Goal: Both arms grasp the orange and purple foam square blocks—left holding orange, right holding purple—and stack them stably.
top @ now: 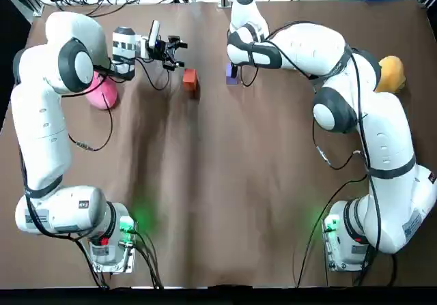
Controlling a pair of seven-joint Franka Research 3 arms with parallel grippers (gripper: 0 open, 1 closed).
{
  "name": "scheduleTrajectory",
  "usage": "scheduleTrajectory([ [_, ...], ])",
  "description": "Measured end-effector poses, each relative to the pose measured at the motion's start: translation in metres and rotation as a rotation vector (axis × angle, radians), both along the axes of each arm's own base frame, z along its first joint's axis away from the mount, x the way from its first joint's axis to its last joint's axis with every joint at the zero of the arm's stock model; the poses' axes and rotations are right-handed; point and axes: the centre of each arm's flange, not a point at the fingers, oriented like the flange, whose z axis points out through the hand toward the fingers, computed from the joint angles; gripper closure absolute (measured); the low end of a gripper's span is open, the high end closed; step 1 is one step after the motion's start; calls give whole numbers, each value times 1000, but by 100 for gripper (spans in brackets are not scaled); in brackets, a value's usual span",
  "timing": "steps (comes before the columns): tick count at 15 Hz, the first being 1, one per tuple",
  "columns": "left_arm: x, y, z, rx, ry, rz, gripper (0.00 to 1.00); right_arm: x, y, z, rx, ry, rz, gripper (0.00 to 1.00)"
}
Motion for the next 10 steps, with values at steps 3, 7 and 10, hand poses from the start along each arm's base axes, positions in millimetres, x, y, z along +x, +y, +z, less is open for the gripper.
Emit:
scheduleTrajectory([
  [3, -9, -1, -13, -1, 12, -3, 0, -8, 6, -17, -14, 18, 12, 0],
  [7, -15, 6, -21, 0, 10, 4, 0, -9, 6, -22, -17, 21, 13, 0],
  [10, -18, 7, -23, 1, 18, 6, 0, -9, 7, -21, -16, 19, 13, 0],
])
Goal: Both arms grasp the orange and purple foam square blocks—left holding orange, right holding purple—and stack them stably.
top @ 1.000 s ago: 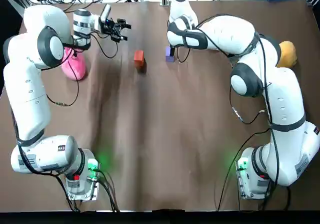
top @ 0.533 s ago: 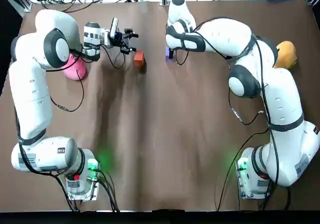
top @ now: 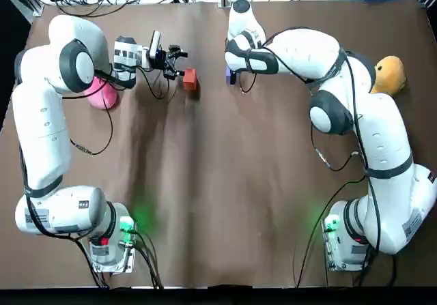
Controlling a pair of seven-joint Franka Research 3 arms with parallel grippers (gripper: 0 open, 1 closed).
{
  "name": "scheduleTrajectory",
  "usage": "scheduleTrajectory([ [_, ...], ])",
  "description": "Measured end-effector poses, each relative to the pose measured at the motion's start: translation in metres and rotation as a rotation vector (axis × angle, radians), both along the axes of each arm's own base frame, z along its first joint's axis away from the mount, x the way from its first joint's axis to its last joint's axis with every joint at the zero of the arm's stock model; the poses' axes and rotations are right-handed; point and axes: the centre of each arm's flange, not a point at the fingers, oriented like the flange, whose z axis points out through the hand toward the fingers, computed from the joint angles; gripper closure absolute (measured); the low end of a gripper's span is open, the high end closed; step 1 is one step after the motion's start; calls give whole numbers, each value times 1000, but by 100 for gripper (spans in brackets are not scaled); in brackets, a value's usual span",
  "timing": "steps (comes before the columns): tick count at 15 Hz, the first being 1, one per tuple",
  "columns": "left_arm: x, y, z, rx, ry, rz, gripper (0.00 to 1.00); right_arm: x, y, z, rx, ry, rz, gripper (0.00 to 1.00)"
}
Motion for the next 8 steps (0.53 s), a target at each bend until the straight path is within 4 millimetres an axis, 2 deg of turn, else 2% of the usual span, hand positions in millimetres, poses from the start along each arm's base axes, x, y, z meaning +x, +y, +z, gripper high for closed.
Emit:
scheduleTrajectory([
  [3, -12, -3, -11, 12, 12, -21, 0, -1, -1, 0, -8, 10, 1, 3],
  [4, -23, -5, -23, 25, -23, -49, 0, -1, -1, 0, -12, 17, 1, 22],
  [5, -25, -6, -28, 23, -37, -53, 0, -1, 0, 1, -11, 17, 1, 33],
  [8, -26, -5, -31, 25, -49, -52, 0, 1, 1, 4, -5, 15, -1, 41],
])
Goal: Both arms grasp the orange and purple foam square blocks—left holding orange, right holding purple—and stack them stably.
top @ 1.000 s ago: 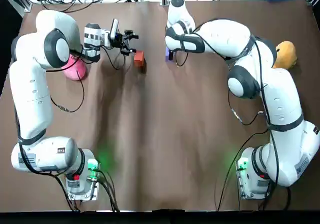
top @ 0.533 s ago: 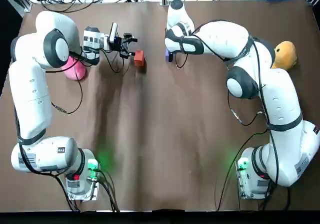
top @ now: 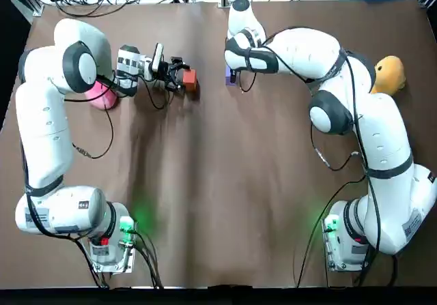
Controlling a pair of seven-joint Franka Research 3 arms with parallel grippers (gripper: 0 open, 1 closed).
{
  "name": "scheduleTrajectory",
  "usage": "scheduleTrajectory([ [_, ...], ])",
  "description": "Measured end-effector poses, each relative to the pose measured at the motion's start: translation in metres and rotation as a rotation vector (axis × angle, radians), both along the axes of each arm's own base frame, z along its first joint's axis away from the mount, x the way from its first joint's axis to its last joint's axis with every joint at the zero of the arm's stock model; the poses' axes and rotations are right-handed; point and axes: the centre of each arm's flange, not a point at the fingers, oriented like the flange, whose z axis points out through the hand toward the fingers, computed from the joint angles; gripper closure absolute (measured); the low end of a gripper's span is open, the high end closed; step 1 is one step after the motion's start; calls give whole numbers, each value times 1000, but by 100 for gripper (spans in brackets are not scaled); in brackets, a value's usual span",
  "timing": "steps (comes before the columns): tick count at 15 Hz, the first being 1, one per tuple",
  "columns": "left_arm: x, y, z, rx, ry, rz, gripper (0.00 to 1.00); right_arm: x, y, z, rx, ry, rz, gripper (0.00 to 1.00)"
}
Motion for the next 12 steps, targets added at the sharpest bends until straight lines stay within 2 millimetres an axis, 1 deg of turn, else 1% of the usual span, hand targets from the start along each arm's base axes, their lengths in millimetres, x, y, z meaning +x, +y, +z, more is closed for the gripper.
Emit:
scheduleTrajectory([
  [3, 3, 1, 0, 8, -7, 16, 0, 10, -5, 11, 31, -1, -18, 41],
  [7, 3, 2, -3, 6, -46, 16, 0, 26, -28, 37, 26, 58, -34, 41],
  [10, 0, 1, -9, 8, -46, 15, 0, 35, -40, 57, 27, 63, -44, 41],
  [12, -2, 1, -16, 8, -36, 24, 0, 36, -42, 63, 28, 65, -42, 41],
])
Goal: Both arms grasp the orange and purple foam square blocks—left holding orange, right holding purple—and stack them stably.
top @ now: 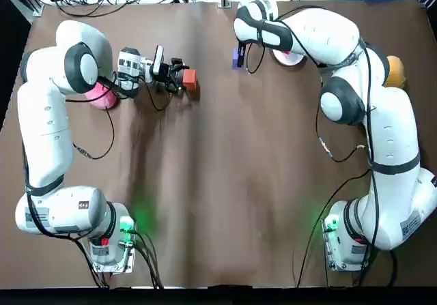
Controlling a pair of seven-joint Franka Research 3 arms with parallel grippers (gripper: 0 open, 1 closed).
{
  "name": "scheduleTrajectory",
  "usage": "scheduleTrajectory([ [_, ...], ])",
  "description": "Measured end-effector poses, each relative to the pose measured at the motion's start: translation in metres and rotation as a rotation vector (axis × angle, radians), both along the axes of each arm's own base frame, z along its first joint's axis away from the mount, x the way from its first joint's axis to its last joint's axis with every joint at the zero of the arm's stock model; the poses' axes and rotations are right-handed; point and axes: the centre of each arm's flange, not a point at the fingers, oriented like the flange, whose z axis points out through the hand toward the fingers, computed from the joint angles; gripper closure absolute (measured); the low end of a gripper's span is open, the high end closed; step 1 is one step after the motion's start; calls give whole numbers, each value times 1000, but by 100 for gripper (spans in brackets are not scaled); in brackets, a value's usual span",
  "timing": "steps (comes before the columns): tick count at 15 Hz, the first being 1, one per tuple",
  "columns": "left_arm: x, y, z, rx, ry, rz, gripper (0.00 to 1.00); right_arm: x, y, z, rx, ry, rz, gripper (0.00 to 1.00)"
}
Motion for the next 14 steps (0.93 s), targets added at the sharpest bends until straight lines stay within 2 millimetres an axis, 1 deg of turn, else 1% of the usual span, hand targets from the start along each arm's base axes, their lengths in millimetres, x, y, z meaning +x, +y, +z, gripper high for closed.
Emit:
scheduleTrajectory([
  [3, 0, 0, -7, -4, 7, 13, 1, -1, 2, 0, 2, 2, 3, 41],
  [5, 0, 0, -11, -6, 10, 16, 4, -2, 2, 0, 2, 3, 4, 41],
  [6, 0, -1, -13, -7, 11, 15, 12, -2, 2, 0, 2, 3, 4, 41],
  [7, 0, -4, -13, -10, 9, 14, 23, -2, 2, 0, 2, 3, 4, 41],
  [8, 2, -10, -13, -12, 3, 9, 37, -2, 2, 0, 2, 3, 5, 41],
  [11, 5, -16, -10, -14, -12, 0, 37, -1, 2, 1, 4, 1, 5, 41],
  [12, 8, -22, -7, -16, -27, -9, 37, -1, 2, 2, 5, -1, 4, 41],
  [13, 10, -32, -4, -24, -47, -18, 37, 0, 3, 3, 6, -2, 4, 41],
  [14, 13, -47, -1, -44, -76, -14, 37, 0, 3, 4, 7, -3, 4, 41],
])
